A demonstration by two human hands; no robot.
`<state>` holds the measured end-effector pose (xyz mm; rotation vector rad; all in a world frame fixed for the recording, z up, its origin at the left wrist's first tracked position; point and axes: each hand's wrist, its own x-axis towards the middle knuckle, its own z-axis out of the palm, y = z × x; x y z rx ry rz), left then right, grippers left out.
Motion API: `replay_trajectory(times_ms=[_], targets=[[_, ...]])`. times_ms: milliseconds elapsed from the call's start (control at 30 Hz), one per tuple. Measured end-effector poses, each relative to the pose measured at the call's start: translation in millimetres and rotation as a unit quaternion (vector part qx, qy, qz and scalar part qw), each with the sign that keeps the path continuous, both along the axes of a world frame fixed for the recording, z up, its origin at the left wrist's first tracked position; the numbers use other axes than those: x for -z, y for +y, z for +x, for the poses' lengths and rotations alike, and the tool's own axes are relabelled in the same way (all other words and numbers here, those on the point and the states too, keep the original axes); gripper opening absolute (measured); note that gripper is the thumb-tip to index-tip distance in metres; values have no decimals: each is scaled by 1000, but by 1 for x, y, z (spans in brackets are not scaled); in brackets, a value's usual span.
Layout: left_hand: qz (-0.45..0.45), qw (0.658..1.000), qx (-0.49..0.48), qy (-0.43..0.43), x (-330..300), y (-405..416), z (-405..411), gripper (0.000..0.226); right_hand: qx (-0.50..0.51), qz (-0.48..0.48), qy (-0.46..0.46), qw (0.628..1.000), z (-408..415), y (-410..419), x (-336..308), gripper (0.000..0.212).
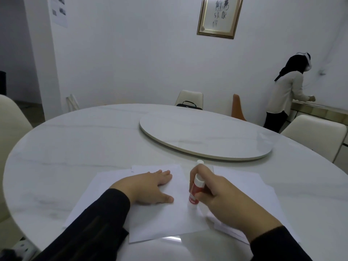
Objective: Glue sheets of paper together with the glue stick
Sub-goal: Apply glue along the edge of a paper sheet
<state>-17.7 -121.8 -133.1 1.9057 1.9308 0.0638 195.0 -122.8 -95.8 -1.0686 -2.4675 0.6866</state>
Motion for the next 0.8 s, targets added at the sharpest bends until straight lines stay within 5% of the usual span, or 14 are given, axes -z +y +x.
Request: replay_trajectory(times_ms=[233,300,400,467,600,800], targets=[[52,998,-11,-12,-1,-6,12,82,-56,-117,55,990,33,-9,-1,28],[48,999,-5,4,-3,-4,11,83,-48,-170,184,967,42,-3,0,21],[6,999,47,-3,-12,-1,9,75,45,-189,463,865,43,9,2,27],[10,999,49,-18,-16,0,10,68,130,-152,538,819,37,12,6,18],[148,986,-63,43,-3,-1,24,44,216,-90,505,831,26,13,17,16],[32,998,47,28,-14,0,5,55,216,-78,492,840,20,15,11,15]])
